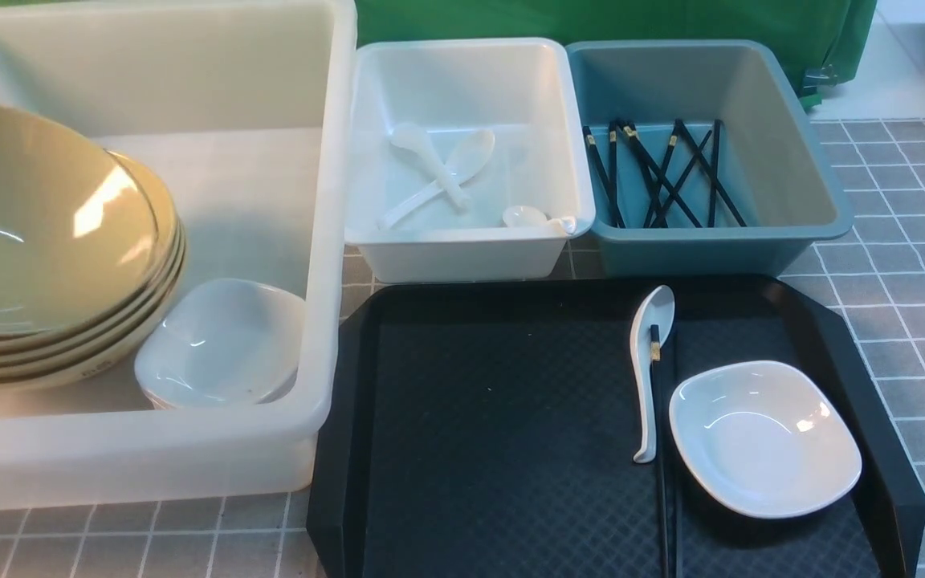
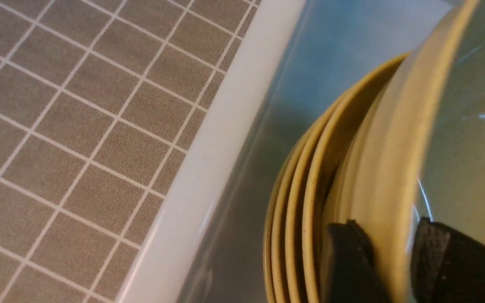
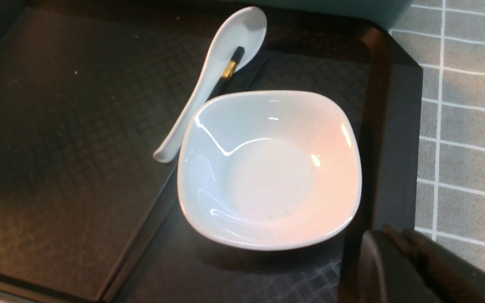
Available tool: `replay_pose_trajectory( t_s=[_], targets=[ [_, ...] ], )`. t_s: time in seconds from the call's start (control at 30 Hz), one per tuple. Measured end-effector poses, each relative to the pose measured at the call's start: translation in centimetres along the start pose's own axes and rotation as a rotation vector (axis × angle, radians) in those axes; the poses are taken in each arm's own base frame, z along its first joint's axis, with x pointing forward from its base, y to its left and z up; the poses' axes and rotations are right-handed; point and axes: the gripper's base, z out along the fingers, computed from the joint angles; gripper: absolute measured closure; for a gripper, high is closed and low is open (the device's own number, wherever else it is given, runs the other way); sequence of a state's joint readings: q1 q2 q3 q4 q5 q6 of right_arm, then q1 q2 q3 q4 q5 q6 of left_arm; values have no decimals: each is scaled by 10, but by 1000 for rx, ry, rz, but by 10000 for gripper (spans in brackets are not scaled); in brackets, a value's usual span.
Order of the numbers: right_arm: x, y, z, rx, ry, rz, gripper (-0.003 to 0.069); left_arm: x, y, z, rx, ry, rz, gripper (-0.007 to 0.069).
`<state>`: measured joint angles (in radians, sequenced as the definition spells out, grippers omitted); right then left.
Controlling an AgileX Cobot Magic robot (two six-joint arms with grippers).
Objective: On grey table put chopsticks spoon bowls plates into blue grey white boxes.
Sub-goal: 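Place the tan bowl onto the bowl stack in the left bin with the left gripper, then reach for and grasp the small white dish on the black tray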
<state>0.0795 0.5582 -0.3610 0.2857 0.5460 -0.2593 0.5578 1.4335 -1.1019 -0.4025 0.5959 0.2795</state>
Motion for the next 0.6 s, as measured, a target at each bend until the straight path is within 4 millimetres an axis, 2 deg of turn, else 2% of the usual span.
replay_pose_trajectory(
  t_s=[0.03, 0.07, 0.1, 0.13, 0.17, 0.23, 0.33, 0.37, 0.5, 0.57, 0.6],
  targets=[
    [0, 0, 0, 0, 0, 0, 596, -1, 0, -1, -5, -10, 3, 341],
    [0, 0, 0, 0, 0, 0, 596, -1, 0, -2, -7, -13, 6, 331],
    [0, 0, 0, 0, 0, 0, 596, -2, 0, -4, -11, -21, 12, 286],
    [0, 0, 0, 0, 0, 0, 594, -4, -1, -11, -17, -45, 16, 222],
    [0, 0, 0, 0, 0, 0, 592, -6, -2, -19, -19, -73, 10, 191],
    [0, 0, 0, 0, 1, 0, 592, -8, -4, -27, -20, -103, 3, 169],
    [-1, 0, 0, -1, -7, 4, 587, -11, -16, -64, 17, -210, -26, 156],
    [-1, 0, 0, -2, -8, 7, 587, -12, -16, -65, 19, -214, -25, 159],
    [-2, 4, 5, -48, 7, 52, 580, -4, -57, -96, 189, -249, 50, 309],
    [-2, 8, 15, -81, 67, 67, 568, 8, -95, -125, 333, -306, 240, 454],
    [-5, 9, 18, -91, 87, 65, 559, 14, -106, -138, 376, -336, 322, 503]
  ],
)
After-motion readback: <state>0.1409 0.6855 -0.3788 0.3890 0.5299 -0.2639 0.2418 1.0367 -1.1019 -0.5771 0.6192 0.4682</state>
